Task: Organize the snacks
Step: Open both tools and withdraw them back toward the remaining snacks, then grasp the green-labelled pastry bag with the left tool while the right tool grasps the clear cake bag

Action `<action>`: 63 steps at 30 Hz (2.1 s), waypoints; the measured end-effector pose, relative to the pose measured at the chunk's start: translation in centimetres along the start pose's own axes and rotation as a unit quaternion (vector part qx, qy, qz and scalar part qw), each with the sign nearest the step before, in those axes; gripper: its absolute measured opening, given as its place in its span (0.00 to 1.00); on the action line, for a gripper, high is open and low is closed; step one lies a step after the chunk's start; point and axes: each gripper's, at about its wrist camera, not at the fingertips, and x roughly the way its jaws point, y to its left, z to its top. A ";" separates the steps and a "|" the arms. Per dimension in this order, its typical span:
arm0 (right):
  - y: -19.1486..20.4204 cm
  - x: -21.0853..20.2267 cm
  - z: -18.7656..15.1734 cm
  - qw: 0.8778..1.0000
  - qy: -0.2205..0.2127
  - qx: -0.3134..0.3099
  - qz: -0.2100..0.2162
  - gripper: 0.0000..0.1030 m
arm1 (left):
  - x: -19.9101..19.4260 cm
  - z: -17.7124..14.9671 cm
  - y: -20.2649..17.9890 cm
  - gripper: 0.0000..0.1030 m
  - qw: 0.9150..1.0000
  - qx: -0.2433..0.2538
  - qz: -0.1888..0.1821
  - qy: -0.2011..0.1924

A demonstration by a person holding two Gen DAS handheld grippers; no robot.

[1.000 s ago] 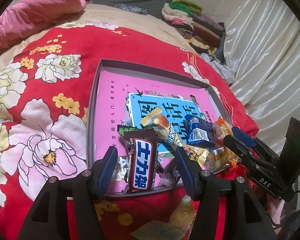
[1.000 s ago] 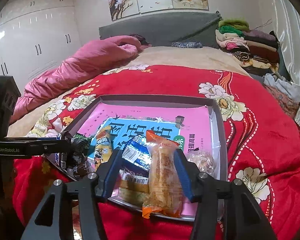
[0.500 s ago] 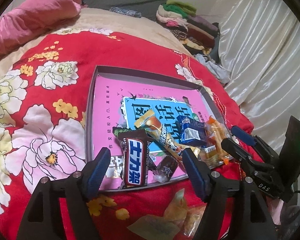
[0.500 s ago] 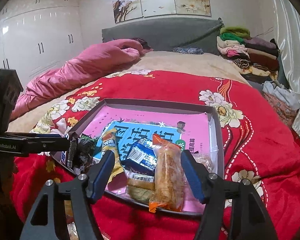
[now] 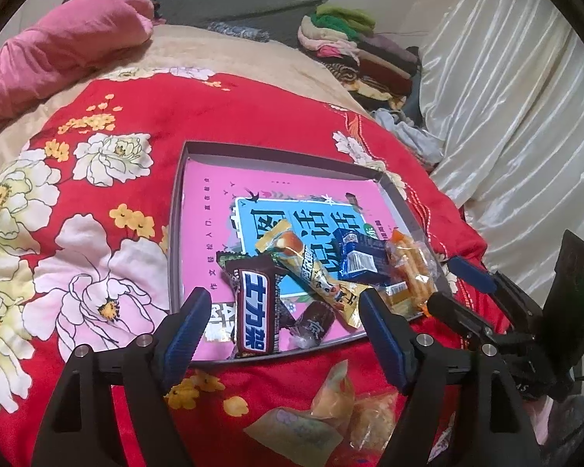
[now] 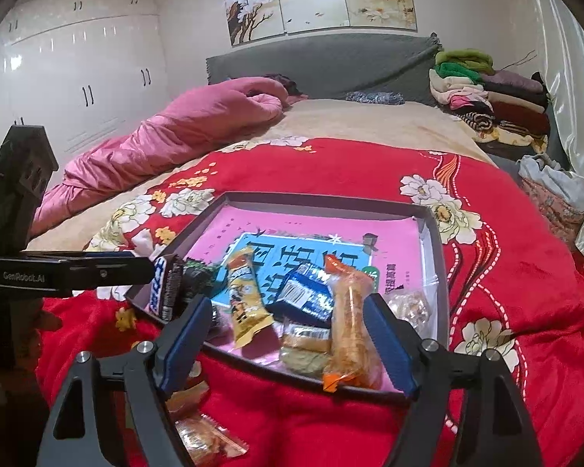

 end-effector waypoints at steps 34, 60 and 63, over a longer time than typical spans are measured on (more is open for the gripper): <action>5.4 -0.8 -6.2 0.989 0.133 -0.034 0.047 0.78 | -0.4 -2.9 -1.8 0.77 0.996 0.050 -0.018 0.065; 8.1 2.6 -9.0 0.961 0.167 -0.206 0.079 0.88 | 3.7 -6.3 -2.4 0.77 0.984 0.091 -0.003 0.155; 8.2 3.1 -9.4 0.958 0.171 -0.210 0.090 0.88 | 4.0 -6.4 -2.3 0.77 0.983 0.089 -0.004 0.159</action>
